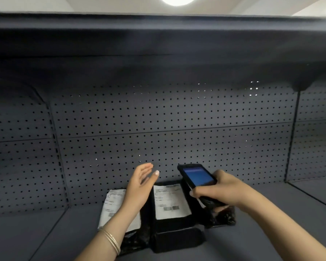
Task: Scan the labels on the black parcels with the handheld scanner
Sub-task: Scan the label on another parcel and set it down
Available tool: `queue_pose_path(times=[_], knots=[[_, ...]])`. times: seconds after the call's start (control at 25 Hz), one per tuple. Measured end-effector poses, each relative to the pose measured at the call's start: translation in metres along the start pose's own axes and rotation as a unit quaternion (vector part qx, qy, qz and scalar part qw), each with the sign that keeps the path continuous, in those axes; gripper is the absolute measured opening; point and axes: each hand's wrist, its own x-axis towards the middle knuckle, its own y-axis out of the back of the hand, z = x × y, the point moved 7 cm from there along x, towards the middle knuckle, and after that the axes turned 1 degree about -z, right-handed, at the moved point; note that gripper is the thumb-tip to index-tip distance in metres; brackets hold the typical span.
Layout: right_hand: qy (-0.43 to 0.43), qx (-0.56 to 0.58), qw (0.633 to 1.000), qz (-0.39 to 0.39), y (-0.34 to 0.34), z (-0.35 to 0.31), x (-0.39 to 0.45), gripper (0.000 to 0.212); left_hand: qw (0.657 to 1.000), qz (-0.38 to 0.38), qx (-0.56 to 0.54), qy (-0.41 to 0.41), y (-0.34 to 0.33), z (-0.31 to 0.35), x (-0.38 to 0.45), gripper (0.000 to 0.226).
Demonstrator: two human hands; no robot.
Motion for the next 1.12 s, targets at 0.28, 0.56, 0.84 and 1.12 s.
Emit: queue_pose_path(times=[0.28, 0.56, 0.84, 1.12], knots=[[-0.009, -0.029, 0.999, 0.032, 0.089, 0.081, 0.048, 0.078, 1.0, 0.011, -0.009, 0.008, -0.108, 0.008, 0.005, 0.032], [-0.023, -0.054, 0.998, 0.023, 0.126, 0.145, 0.088, 0.069, 0.998, 0.049, -0.011, 0.023, -0.171, 0.005, 0.008, 0.026], [-0.068, -0.111, 0.991, -0.009, 0.106, 0.187, 0.109, 0.114, 0.997, 0.076, -0.004, 0.033, -0.18, 0.001, 0.005, 0.023], [-0.062, -0.169, 0.983, 0.017, 0.078, 0.19, 0.102, 0.095, 0.996, 0.079, -0.01, 0.036, -0.185, 0.0, 0.005, 0.023]])
